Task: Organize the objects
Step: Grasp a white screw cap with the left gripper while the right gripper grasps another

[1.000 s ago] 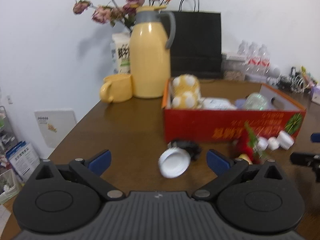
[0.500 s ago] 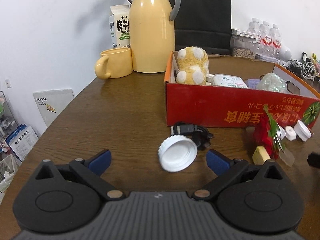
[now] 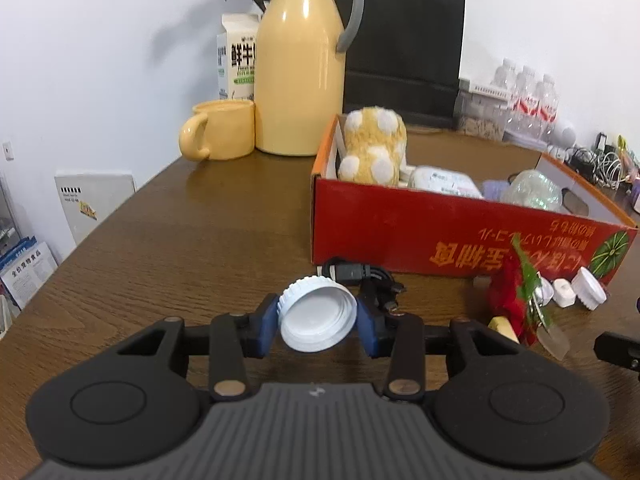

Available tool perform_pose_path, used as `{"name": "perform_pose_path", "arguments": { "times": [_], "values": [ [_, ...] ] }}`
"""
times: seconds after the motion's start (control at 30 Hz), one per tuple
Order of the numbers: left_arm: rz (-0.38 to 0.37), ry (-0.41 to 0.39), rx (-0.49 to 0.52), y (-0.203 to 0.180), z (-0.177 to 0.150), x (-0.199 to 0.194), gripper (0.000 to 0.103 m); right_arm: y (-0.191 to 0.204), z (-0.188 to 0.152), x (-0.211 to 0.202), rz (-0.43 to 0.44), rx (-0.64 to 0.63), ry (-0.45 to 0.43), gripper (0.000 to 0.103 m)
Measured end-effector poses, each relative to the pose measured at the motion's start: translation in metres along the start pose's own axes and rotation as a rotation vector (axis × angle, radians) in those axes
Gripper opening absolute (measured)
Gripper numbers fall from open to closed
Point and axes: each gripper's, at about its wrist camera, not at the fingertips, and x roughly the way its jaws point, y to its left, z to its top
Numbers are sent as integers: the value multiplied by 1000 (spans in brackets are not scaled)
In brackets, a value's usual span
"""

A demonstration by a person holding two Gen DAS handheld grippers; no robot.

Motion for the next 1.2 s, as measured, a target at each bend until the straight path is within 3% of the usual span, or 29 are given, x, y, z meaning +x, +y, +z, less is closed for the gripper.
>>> {"name": "perform_pose_path", "arguments": {
  "times": [0.3,0.57,0.73,0.9,0.97,1.2],
  "values": [
    [20,-87,-16,2,-2,-15,41,-1,0,0,-1,1,-1,103],
    [14,-116,-18,2,-3,-21,41,-6,1,-4,-8,28,-32,102],
    [9,-130,-17,2,-4,-24,41,-11,6,-5,-12,56,-64,87],
    [5,-132,-19,3,-4,-24,41,-13,13,-2,8,59,-84,53],
    [3,-131,-20,3,-5,-23,41,-13,17,2,19,53,-81,48],
    [-8,-132,-18,3,-5,-23,41,-12,27,24,-5,32,-41,48]
  ]
}}
